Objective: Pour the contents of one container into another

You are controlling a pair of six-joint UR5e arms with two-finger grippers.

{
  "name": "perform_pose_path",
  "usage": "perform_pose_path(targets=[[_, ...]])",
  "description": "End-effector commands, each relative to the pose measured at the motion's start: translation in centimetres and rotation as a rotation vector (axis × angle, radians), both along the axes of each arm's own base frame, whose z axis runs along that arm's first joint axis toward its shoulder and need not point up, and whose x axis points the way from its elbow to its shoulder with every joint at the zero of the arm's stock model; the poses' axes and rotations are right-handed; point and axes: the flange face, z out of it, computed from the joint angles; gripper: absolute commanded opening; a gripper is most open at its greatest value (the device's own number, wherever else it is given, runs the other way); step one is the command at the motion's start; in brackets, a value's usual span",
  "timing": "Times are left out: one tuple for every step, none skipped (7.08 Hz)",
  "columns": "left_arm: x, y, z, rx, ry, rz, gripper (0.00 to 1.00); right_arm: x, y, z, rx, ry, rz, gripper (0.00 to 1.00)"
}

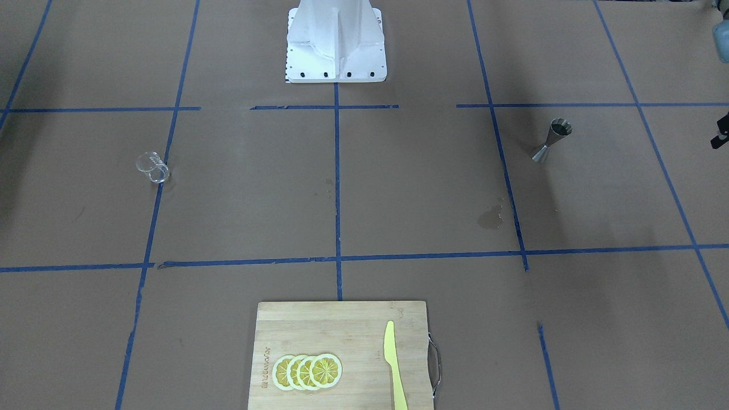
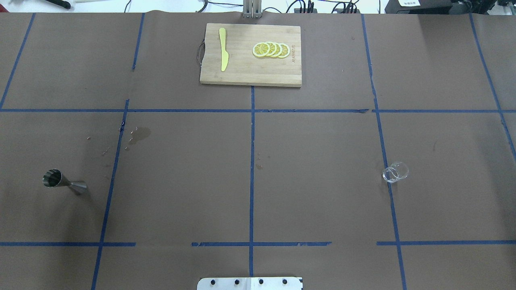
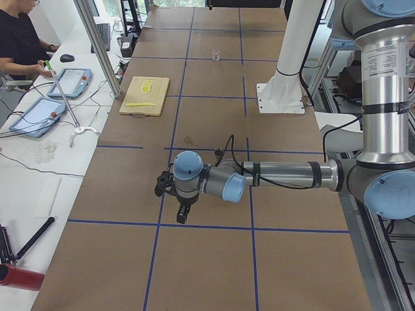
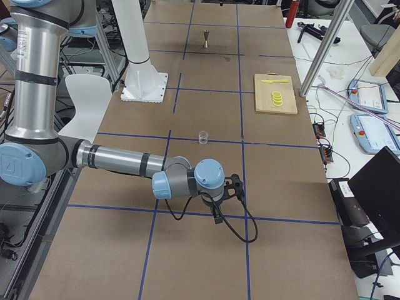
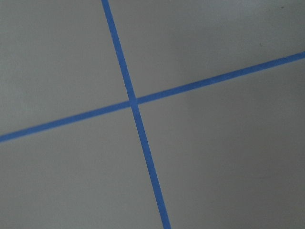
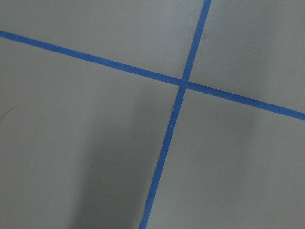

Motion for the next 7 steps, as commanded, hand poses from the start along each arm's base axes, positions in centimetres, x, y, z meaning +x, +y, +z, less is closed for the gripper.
perform_pose_path(targets=[[-0.4, 2.4, 2.1, 0.041, -0.012, 0.064, 1.0, -1.4, -4.0, -6.0, -0.111, 0.021, -0.025, 1.0], [-0.4, 2.3, 1.8, 0.058, -0.009, 0.064, 1.0, -1.4, -3.5, -7.9, -0.153, 0.023, -0.034, 1.0], [-0.2, 1.4, 0.5, 0.086, 0.004, 0.064, 1.0, -1.4, -2.6, -6.7, -0.173, 0.03, -0.032, 1.0], [-0.7, 1.1, -0.6, 0.1, 0.011, 0.054, 1.0, -1.4, -2.2, -6.3, -0.181, 0.029, -0.032, 1.0], [-2.4, 1.6, -2.1, 0.075, 0.085, 0.014, 1.0, -1.4, -2.1, -6.1, -0.177, 0.024, -0.029, 1.0], [-2.3, 0.5, -2.5, -0.012, 0.174, -0.008, 1.0, -1.5, -2.2, -6.1, -0.175, 0.021, -0.031, 1.0], [-2.5, 0.1, -3.2, -0.012, 0.157, -0.026, 1.0, -1.5, -2.2, -6.1, -0.174, 0.021, -0.031, 1.0]])
